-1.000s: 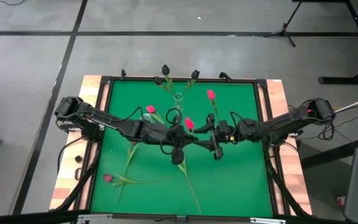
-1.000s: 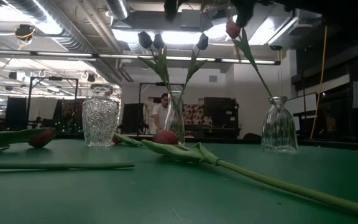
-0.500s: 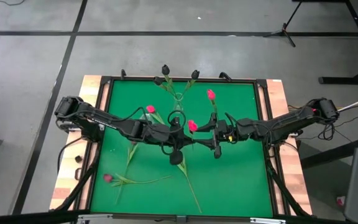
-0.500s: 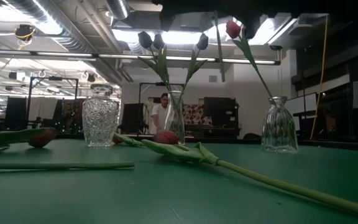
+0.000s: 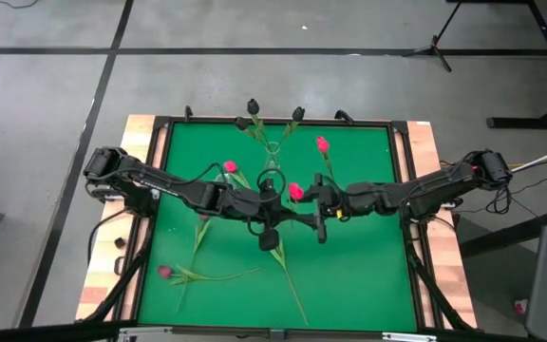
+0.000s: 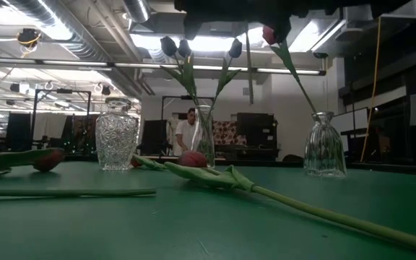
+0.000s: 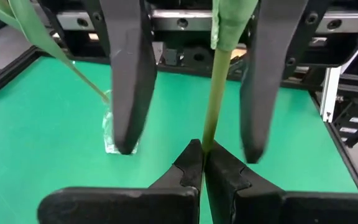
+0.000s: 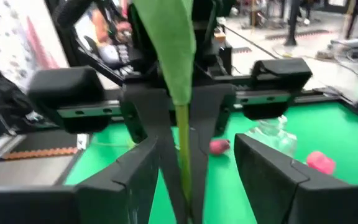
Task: Sort flowers into vase by color
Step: Put the bottom pink tulip into the bottom right transparent vase
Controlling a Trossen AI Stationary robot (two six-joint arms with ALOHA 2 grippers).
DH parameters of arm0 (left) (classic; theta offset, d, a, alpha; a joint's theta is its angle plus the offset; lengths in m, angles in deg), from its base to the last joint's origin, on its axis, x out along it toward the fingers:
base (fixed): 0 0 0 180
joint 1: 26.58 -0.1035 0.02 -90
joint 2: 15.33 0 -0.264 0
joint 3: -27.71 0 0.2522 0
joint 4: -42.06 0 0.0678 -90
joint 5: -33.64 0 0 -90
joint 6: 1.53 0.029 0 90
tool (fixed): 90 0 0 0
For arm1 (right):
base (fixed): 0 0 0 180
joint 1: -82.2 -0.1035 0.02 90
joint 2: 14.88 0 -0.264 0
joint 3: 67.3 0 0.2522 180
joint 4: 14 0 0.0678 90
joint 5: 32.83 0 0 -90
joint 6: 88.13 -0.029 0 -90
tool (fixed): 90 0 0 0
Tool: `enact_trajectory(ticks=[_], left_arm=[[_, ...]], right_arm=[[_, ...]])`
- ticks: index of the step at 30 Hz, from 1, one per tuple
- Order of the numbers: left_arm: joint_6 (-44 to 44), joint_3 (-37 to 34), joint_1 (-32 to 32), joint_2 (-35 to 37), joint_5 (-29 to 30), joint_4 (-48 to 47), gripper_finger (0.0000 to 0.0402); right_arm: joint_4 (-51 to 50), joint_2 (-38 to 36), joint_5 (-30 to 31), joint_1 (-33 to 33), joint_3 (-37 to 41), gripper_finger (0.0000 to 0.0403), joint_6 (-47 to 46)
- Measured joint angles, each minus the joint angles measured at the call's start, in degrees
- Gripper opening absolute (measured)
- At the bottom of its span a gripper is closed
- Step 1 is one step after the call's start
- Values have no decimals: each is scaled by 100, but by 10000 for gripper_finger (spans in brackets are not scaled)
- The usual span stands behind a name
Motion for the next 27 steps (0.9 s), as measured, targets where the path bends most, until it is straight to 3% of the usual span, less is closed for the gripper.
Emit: enact_trajectory(ticks=[7, 17, 27], left_arm=[[-100, 0, 21, 0, -2, -220, 4], [-136, 0, 14, 0, 44, -241, 4], [-149, 9, 48, 9, 47, -354, 45]], right_arm=[[-186, 0, 104, -10, -41, 178, -13], [-267, -2, 103, -14, -44, 15, -13], [-360, -130, 320, -19, -46, 9, -160]])
